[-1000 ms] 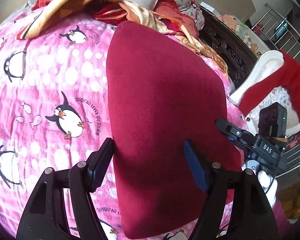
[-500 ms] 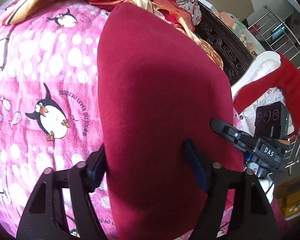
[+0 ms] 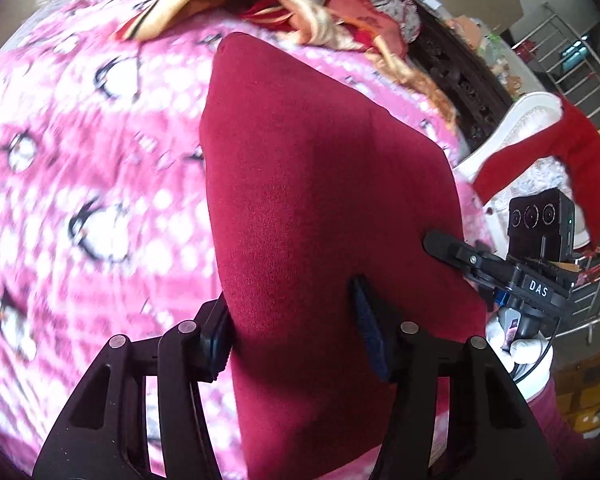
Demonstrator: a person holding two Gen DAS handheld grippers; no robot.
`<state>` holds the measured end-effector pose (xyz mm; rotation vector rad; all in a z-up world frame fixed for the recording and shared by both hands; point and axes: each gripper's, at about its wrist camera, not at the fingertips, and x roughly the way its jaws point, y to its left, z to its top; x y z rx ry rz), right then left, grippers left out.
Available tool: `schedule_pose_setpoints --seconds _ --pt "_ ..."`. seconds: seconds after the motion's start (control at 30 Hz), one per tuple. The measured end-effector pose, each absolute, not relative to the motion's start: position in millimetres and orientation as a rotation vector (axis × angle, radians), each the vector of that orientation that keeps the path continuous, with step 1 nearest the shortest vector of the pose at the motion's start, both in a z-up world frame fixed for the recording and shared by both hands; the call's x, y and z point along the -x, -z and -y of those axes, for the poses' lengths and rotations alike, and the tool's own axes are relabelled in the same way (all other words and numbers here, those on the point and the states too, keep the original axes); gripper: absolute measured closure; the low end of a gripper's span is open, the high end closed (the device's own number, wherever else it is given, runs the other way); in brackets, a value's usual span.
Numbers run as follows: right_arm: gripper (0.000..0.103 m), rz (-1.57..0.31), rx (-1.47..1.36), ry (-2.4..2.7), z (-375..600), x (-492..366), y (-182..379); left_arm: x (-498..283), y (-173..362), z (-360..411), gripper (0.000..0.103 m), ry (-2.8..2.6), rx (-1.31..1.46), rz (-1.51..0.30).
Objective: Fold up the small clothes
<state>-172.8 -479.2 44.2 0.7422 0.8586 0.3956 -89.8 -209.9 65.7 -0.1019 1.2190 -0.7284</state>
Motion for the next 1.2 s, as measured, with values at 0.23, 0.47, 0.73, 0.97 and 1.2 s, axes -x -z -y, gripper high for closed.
schedule_pose_setpoints --seconds 0.23,0.47,0.73,0.97,1.2 --pt "0.057 -0.958 -0.614 -0.250 455 172 -33 108 -55 194 0.046 0.631 0.042 -1.178" --pt "0.057 -0.852 -0.340 -0.336 409 203 -104 121 -67 190 0.040 0.559 -0.006 -1.064" --pt "0.065 -0.985 -0.115 -0.263 367 213 -52 134 -76 199 0.040 0.503 -0.049 -0.989" --pt "0.065 -0.905 -0.138 -0.235 374 226 -71 151 -94 198 0.040 0.477 -0.074 -0.920" --pt "0.035 -0.715 -0.086 -0.088 367 249 -119 164 -115 194 0.040 0.448 -0.087 -0.836"
